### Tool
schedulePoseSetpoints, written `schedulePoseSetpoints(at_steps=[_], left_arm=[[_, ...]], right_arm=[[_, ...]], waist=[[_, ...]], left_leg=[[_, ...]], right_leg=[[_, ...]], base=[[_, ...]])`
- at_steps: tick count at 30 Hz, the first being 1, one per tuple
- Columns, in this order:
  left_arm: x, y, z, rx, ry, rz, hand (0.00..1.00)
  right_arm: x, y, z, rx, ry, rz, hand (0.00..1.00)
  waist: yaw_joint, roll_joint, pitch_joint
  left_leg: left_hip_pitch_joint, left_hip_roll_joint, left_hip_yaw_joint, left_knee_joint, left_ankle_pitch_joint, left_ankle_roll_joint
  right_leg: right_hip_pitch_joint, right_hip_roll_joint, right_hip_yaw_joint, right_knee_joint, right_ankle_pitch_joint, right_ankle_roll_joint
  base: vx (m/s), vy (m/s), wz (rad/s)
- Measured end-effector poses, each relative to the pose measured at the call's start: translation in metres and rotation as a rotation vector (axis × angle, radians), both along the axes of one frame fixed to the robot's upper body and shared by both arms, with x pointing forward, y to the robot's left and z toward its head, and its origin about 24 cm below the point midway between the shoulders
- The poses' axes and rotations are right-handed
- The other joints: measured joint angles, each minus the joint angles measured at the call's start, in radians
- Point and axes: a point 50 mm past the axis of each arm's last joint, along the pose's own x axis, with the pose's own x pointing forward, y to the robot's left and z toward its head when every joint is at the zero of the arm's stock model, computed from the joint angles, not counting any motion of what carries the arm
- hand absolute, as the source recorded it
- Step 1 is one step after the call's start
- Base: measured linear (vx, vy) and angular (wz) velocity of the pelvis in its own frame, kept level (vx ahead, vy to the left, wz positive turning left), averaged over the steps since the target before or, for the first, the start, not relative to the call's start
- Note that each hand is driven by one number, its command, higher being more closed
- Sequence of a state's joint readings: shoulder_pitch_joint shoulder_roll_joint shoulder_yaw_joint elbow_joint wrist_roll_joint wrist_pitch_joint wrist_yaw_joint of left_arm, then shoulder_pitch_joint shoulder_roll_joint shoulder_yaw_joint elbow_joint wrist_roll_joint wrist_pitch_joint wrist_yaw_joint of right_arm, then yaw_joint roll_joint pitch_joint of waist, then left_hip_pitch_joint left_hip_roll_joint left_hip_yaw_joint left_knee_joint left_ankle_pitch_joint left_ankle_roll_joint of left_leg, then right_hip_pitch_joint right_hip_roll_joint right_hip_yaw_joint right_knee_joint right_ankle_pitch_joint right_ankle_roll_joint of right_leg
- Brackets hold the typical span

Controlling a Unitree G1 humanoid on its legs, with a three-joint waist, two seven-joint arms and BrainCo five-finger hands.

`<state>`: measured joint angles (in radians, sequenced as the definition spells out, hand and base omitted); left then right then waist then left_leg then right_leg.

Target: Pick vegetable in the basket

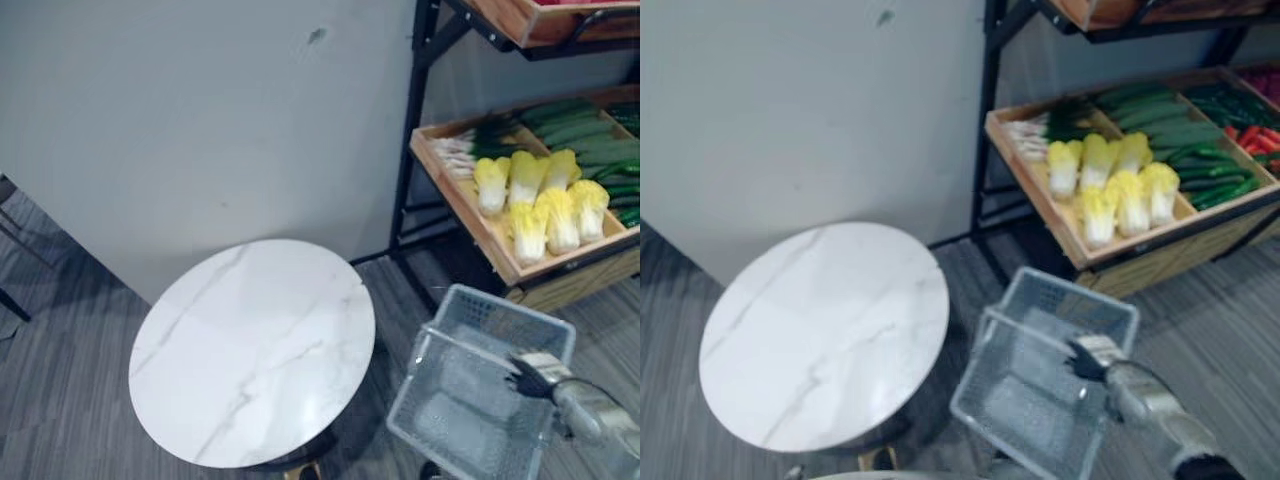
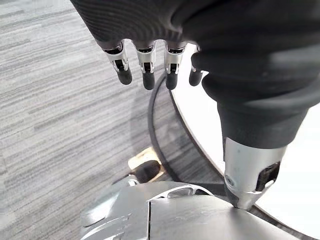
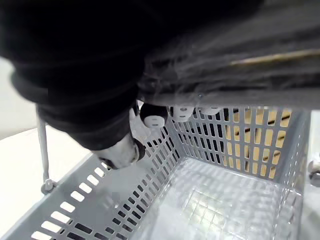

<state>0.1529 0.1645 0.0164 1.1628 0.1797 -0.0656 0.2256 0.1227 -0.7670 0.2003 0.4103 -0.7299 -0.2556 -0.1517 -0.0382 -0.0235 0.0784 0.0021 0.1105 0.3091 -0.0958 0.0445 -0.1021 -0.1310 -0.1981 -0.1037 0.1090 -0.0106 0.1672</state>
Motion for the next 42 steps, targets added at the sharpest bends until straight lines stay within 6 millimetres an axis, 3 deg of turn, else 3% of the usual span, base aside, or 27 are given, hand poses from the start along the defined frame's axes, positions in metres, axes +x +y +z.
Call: schedulePoseSetpoints(at_steps=[1, 3, 4, 5, 6, 7, 8, 9, 10, 12, 14, 15, 17, 19, 21, 25, 26, 28, 29, 31, 32, 33, 35, 36, 39, 41, 42], left_arm=[[0.001, 0.001, 0.000, 0.004, -0.001, -0.010, 0.00], [0.004, 0.014, 0.004, 0.039, -0.009, -0.038, 0.00], [0.003, 0.015, 0.004, 0.043, -0.007, -0.041, 0.00], [0.003, 0.012, 0.004, 0.043, -0.005, -0.059, 0.00], [0.005, 0.015, 0.005, 0.057, -0.008, -0.085, 0.00], [0.007, 0.020, 0.007, 0.071, -0.016, -0.087, 0.00], [0.011, 0.030, 0.010, 0.094, -0.033, -0.057, 0.00], [0.005, 0.027, 0.008, 0.084, -0.010, -0.041, 0.00], [0.005, 0.023, 0.006, 0.072, -0.010, -0.045, 0.00], [0.005, 0.022, 0.006, 0.072, -0.009, -0.057, 0.00], [0.005, 0.023, 0.006, 0.074, -0.009, -0.058, 0.00], [0.005, 0.025, 0.007, 0.079, -0.010, -0.058, 0.00], [0.012, 0.026, 0.008, 0.083, -0.023, -0.066, 0.00], [0.013, 0.022, 0.007, 0.074, -0.025, -0.062, 0.00], [0.014, 0.003, 0.002, 0.023, -0.021, -0.062, 0.00], [0.014, -0.012, -0.001, -0.014, -0.032, -0.065, 0.00], [0.014, -0.011, 0.000, -0.012, -0.035, -0.065, 0.00], [0.014, -0.011, 0.001, -0.012, -0.052, -0.059, 0.00], [0.015, -0.014, 0.001, -0.021, -0.065, -0.059, 0.00], [0.018, -0.017, 0.001, -0.029, -0.082, -0.058, 0.00], [0.018, -0.017, 0.001, -0.029, -0.085, -0.058, 0.00], [0.021, -0.017, 0.002, -0.030, -0.094, -0.059, 0.00], [0.033, -0.019, 0.003, -0.036, -0.126, -0.060, 0.00], [0.035, -0.017, 0.005, -0.032, -0.141, -0.054, 0.00], [0.037, -0.013, 0.007, -0.025, -0.169, -0.017, 0.00], [0.028, -0.016, 0.004, -0.029, -0.139, -0.014, 0.00], [0.019, -0.019, 0.002, -0.037, -0.117, -0.012, 0.00]], right_arm=[[-0.001, -0.001, -0.001, -0.009, -0.007, -0.009, 1.00], [-0.009, 0.002, -0.012, 0.027, -0.008, -0.081, 1.00], [-0.012, 0.003, -0.015, 0.036, -0.001, -0.096, 1.00], [-0.012, 0.004, -0.019, 0.048, 0.001, -0.113, 1.00], [-0.012, 0.007, -0.024, 0.065, 0.008, -0.129, 1.00], [-0.013, 0.004, -0.025, 0.064, 0.001, -0.152, 1.00], [-0.014, -0.002, -0.024, 0.047, 0.005, -0.161, 1.00], [-0.009, -0.007, -0.022, 0.042, -0.018, -0.186, 1.00], [-0.008, -0.009, -0.021, 0.043, -0.031, -0.209, 1.00], [-0.013, -0.013, -0.028, 0.040, 0.000, -0.231, 1.00], [-0.013, -0.013, -0.031, 0.045, 0.009, -0.242, 1.00], [-0.014, -0.011, -0.032, 0.052, 0.011, -0.245, 1.00], [-0.013, -0.011, -0.033, 0.051, 0.016, -0.254, 1.00], [-0.013, -0.013, -0.032, 0.046, 0.019, -0.264, 1.00], [-0.014, -0.027, -0.026, 0.014, 0.004, -0.319, 1.00], [-0.024, -0.028, -0.028, 0.012, 0.008, -0.323, 1.00], [-0.026, -0.027, -0.029, 0.015, 0.009, -0.321, 1.00], [-0.023, -0.026, -0.027, 0.017, -0.005, -0.312, 1.00], [-0.014, -0.025, -0.023, 0.020, -0.030, -0.303, 1.00], [-0.006, -0.018, -0.023, 0.020, -0.029, -0.273, 1.00], [-0.005, -0.014, -0.025, 0.022, -0.021, -0.253, 1.00], [-0.006, -0.011, -0.027, 0.026, -0.012, -0.229, 1.00], [-0.003, -0.007, -0.025, 0.032, -0.015, -0.193, 1.00], [0.000, -0.007, -0.022, 0.026, -0.025, -0.179, 1.00], [0.012, -0.008, -0.011, -0.005, -0.049, -0.127, 1.00], [0.016, -0.007, -0.013, -0.014, -0.036, -0.120, 1.00], [0.018, -0.006, -0.013, -0.015, -0.033, -0.115, 1.00]], waist=[[-0.007, -0.004, 0.001], [-0.028, -0.048, 0.004], [-0.029, -0.048, 0.003], [-0.033, -0.017, -0.001], [-0.040, -0.012, 0.007], [-0.045, -0.031, 0.013], [-0.025, -0.059, 0.016], [-0.005, -0.023, 0.016], [-0.021, -0.010, 0.018], [-0.038, -0.012, 0.011], [-0.033, -0.012, 0.006], [-0.035, -0.023, -0.002], [-0.035, -0.009, -0.007], [-0.016, 0.006, -0.006], [-0.034, 0.073, 0.002], [-0.041, 0.080, 0.003], [-0.042, 0.077, 0.004], [-0.033, 0.066, 0.006], [-0.020, 0.066, 0.007], [0.009, 0.068, 0.008], [0.012, 0.073, 0.011], [0.011, 0.083, 0.013], [0.011, 0.087, 0.042], [0.016, 0.086, 0.052], [0.019, 0.070, 0.110], [0.037, 0.107, 0.106], [0.046, 0.132, 0.107]], left_leg=[[-0.008, -0.006, 0.016, 0.000, -0.001, 0.004], [-0.052, -0.027, 0.088, 0.050, -0.005, 0.044], [-0.054, -0.018, 0.120, 0.057, -0.008, 0.052], [-0.059, 0.024, 0.163, 0.057, -0.012, 0.061], [-0.075, 0.061, 0.200, 0.093, -0.022, 0.062], [-0.074, 0.071, 0.233, 0.129, -0.037, 0.059], [-0.064, 0.068, 0.266, 0.178, -0.099, 0.054], [-0.060, 0.115, 0.299, 0.169, -0.098, 0.067], [-0.056, 0.138, 0.344, 0.164, -0.085, 0.070], [-0.047, 0.153, 0.395, 0.167, -0.068, 0.060], [-0.068, 0.169, 0.439, 0.170, -0.047, 0.045], [-0.085, 0.177, 0.460, 0.172, -0.032, 0.040], [-0.114, 0.197, 0.497, 0.165, 0.009, 0.016], [-0.121, 0.220, 0.505, 0.169, 0.046, 0.004], [-0.099, 0.274, 0.493, 0.169, 0.077, -0.005], [-0.072, 0.339, 0.451, 0.280, 0.133, 0.036], [-0.075, 0.339, 0.416, 0.299, 0.147, 0.040], [-0.103, 0.291, 0.201, 0.373, 0.120, -0.014], [-0.107, 0.191, 0.071, 0.385, 0.027, -0.052], [-0.094, 0.057, -0.057, 0.336, -0.101, -0.041], [-0.075, 0.029, -0.070, 0.279, -0.136, -0.011], [-0.038, 0.029, -0.077, 0.232, -0.179, -0.011], [-0.052, 0.035, -0.070, 0.232, -0.183, -0.010], [-0.065, 0.036, -0.074, 0.252, -0.183, -0.011], [-0.219, 0.038, -0.140, 0.563, -0.221, -0.032], [-0.245, 0.042, -0.207, 0.453, -0.246, -0.035], [-0.252, 0.052, -0.231, 0.381, -0.211, -0.031]], right_leg=[[-0.015, -0.004, 0.012, -0.003, 0.005, 0.008], [-0.056, -0.034, 0.033, -0.035, 0.010, 0.003], [-0.049, -0.036, 0.008, -0.060, -0.019, -0.018], [-0.058, -0.036, -0.064, -0.027, -0.049, -0.088], [-0.105, -0.045, -0.134, 0.121, -0.043, -0.118], [-0.103, -0.051, -0.169, 0.183, 0.049, -0.173], [-0.103, -0.036, -0.159, 0.157, 0.110, -0.156], [-0.074, -0.002, -0.129, 0.065, 0.148, -0.170], [-0.076, -0.012, -0.177, 0.194, 0.068, -0.209], [-0.052, -0.101, -0.229, 0.393, -0.027, -0.198], [-0.029, -0.156, -0.214, 0.399, -0.020, -0.186], [-0.015, -0.173, -0.199, 0.358, -0.009, -0.146], [-0.008, -0.127, -0.201, 0.229, -0.060, -0.025], [0.004, -0.092, -0.220, 0.121, -0.127, 0.033], [0.013, -0.033, -0.213, 0.121, -0.122, 0.012], [0.034, 0.001, -0.157, 0.108, -0.147, -0.020], [0.043, 0.001, -0.143, 0.099, -0.143, -0.017], [0.048, -0.014, -0.072, 0.070, -0.117, -0.018], [0.043, -0.026, -0.015, 0.032, -0.088, -0.023], [0.027, -0.027, 0.065, -0.004, -0.057, -0.019], [0.022, -0.015, 0.081, -0.007, -0.052, -0.011], [0.019, 0.003, 0.078, -0.021, -0.045, 0.001], [0.024, -0.006, 0.035, 0.011, -0.047, 0.004], [0.020, 0.006, -0.008, 0.044, -0.066, -0.028], [0.096, -0.015, -0.018, -0.039, -0.073, -0.042], [0.127, -0.002, -0.012, -0.062, -0.077, -0.026], [0.139, 0.014, 0.005, -0.074, -0.082, -0.005]], base=[[-0.08, 0.155, -0.45], [-0.06, 0.123, -0.55], [-0.02, 0.048, -0.71], [-0.02, 0.063, -0.77], [0.00, 0.080, -0.83], [-0.01, 0.104, -1.18], [-0.08, 0.050, -1.41], [-0.12, 0.029, -1.55], [-0.11, 0.000, -1.03], [-0.04, -0.031, -0.84], [-0.10, -0.142, -0.94], [-0.13, -0.212, -0.81], [-0.14, -0.329, -0.83], [-0.15, -0.396, -0.89], [-0.07, -0.227, -0.46], [-0.05, -0.134, -0.47], [-0.02, -0.091, -0.53], [-0.01, 0.005, -0.76], [0.00, 0.106, -0.96], [-0.01, 0.216, -1.17], [0.01, 0.244, -0.88], [0.06, 0.176, -0.37], [0.07, 0.095, -0.04], [0.08, 0.044, 0.03], [0.05, 0.040, 0.08], [0.04, 0.052, -0.22], [0.11, 0.114, -0.50]])
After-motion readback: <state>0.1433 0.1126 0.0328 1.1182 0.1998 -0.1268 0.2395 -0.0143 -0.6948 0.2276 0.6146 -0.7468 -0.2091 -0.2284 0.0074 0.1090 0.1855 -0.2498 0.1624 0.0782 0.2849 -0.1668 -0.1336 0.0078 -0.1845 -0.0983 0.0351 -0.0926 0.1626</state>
